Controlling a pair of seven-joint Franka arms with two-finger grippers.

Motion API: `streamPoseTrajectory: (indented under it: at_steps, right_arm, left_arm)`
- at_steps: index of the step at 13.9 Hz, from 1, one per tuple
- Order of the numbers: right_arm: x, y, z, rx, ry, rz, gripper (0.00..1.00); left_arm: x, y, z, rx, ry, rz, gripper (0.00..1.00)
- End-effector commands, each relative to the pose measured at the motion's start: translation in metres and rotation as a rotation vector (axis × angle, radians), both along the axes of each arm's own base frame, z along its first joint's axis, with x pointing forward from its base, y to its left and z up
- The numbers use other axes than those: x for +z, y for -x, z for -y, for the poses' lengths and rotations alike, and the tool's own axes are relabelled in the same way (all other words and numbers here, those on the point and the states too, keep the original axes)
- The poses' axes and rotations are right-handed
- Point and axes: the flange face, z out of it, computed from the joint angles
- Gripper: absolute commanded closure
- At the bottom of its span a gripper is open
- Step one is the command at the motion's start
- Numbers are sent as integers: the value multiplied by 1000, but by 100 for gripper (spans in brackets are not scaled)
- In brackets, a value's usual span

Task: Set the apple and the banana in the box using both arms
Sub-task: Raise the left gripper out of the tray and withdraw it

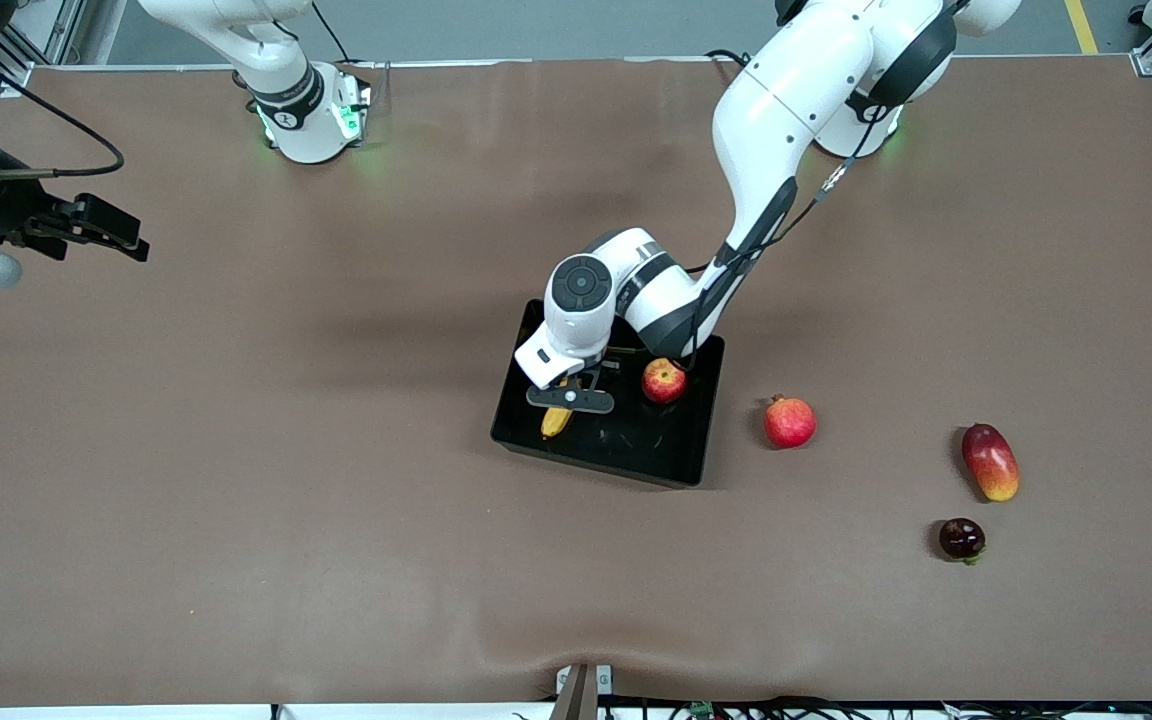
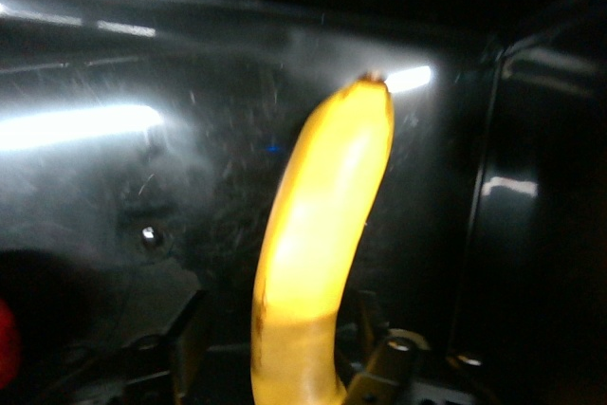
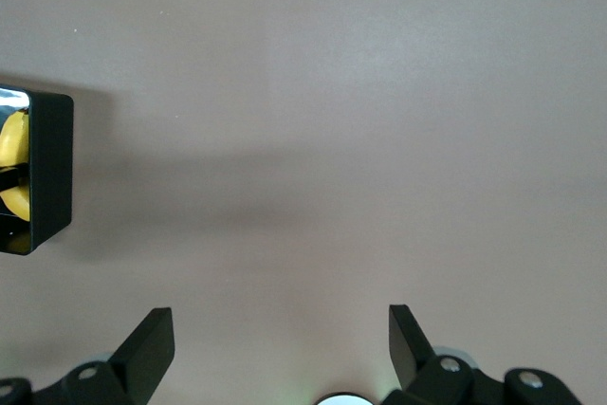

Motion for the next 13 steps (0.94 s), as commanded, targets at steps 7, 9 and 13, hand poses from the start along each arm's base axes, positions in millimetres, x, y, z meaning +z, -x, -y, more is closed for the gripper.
streamPoseTrajectory:
  at_steps: [7, 9, 13]
  right_arm:
    - [1, 3, -5, -2, -9, 7, 0]
    - [0, 3, -6, -8, -8, 5, 0]
    - [0, 2, -6, -9, -10, 8, 0]
  left_arm:
    - [223, -64, -125, 163, -76, 58, 0]
    - [262, -79, -181, 144, -110, 54, 0]
    - [305, -104, -284, 172, -151, 30, 0]
